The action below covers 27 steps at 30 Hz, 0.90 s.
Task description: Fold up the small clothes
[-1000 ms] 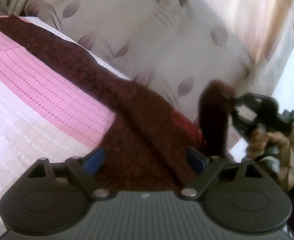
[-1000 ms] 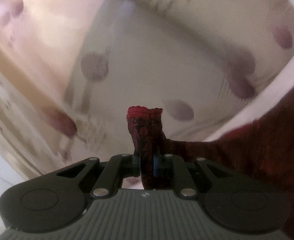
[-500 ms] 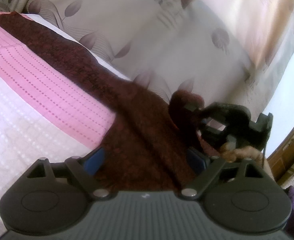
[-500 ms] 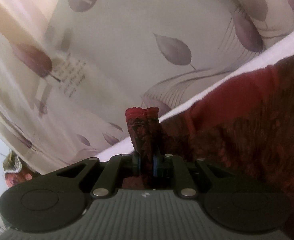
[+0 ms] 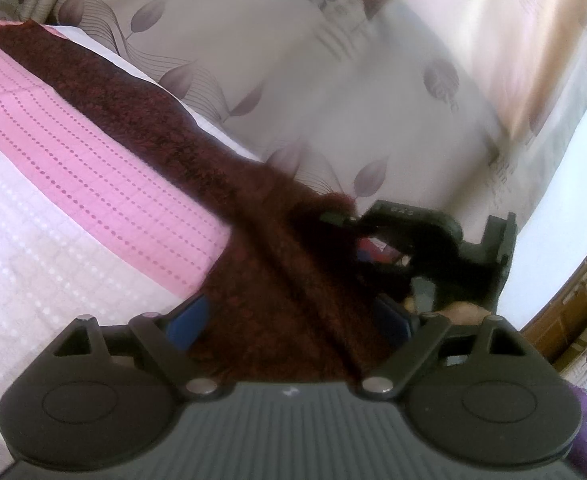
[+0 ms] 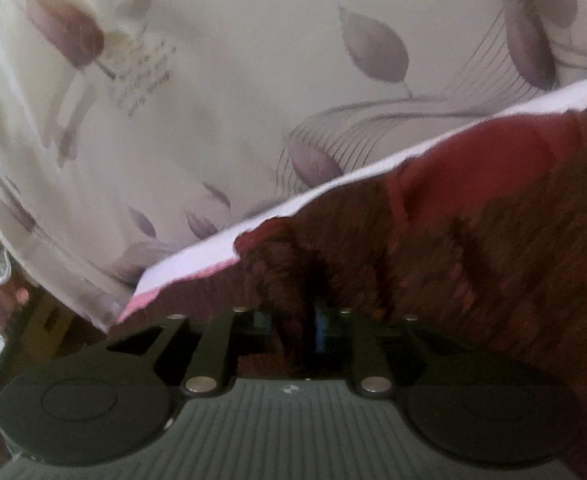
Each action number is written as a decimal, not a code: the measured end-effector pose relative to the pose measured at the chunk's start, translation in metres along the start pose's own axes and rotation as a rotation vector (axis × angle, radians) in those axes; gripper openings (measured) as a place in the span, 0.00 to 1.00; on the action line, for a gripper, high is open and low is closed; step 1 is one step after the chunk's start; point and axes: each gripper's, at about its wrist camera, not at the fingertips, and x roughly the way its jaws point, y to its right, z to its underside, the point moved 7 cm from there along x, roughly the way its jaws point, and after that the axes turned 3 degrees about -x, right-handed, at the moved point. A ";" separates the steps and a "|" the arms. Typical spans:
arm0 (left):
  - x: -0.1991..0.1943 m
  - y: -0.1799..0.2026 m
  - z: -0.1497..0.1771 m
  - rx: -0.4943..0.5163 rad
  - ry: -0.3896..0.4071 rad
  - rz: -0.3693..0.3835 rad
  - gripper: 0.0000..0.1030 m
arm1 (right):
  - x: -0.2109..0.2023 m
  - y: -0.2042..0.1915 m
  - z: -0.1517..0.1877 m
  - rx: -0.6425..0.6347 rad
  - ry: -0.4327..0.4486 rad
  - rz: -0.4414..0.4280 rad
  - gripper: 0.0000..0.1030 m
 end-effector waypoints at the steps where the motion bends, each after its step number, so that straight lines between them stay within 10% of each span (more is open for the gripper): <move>1: 0.000 0.000 0.000 0.000 0.000 0.000 0.87 | 0.002 -0.001 0.003 -0.007 -0.008 0.002 0.38; 10: 0.000 -0.001 0.000 -0.004 0.002 -0.002 0.87 | 0.006 -0.018 0.018 -0.071 -0.044 -0.053 0.79; 18: -0.004 -0.004 -0.004 -0.034 0.012 -0.001 0.87 | -0.079 -0.007 0.014 0.177 0.100 -0.253 0.82; 27: -0.017 -0.050 -0.099 -0.129 0.025 -0.139 0.87 | -0.159 -0.006 0.086 -0.408 -0.002 0.105 0.82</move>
